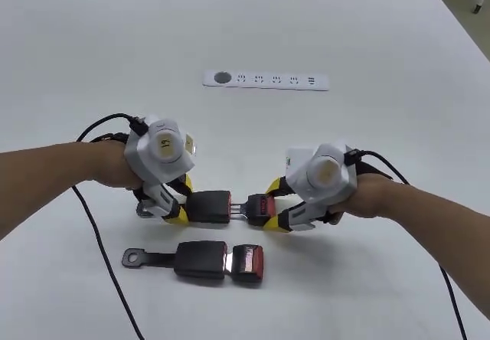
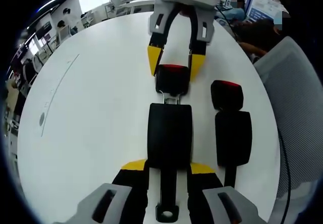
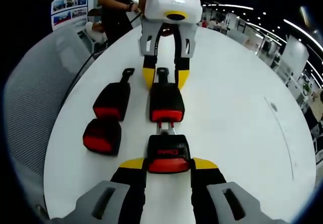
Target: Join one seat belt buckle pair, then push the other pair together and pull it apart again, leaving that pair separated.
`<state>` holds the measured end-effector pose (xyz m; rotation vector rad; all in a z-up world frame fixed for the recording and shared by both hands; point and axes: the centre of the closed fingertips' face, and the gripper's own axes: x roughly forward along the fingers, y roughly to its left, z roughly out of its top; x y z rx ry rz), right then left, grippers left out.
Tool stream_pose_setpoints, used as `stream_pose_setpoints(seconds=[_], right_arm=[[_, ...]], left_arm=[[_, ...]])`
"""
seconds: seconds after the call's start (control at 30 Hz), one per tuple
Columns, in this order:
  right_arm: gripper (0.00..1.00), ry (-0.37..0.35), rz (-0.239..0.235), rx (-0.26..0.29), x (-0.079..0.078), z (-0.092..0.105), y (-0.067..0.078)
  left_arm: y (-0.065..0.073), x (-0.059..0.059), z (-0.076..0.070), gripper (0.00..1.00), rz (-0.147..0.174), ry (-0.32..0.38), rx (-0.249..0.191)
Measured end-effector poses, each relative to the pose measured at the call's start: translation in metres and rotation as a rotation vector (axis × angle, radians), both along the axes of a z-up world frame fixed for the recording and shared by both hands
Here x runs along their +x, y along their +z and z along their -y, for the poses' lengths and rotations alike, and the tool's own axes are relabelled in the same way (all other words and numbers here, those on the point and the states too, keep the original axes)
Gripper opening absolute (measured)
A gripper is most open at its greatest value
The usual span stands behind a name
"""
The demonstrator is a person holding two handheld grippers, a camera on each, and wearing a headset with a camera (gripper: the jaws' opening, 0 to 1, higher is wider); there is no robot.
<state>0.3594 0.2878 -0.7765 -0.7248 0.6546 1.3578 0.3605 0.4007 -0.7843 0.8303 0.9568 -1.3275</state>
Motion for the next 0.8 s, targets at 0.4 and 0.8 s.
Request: stream_pose_setpoints(seconds=[0.4, 0.8], right_arm=[[0.3, -0.002, 0.009, -0.009, 0.001, -0.003, -0.0017], [0.29, -0.01, -0.005, -0.015, -0.0008, -0.006, 0.0]], left_arm=[[0.0016, -0.0014, 0.0011, 0.29, 0.006, 0.004, -0.018], [0.001, -0.0009, 0.0005, 0.29, 0.013, -0.013, -0.005]])
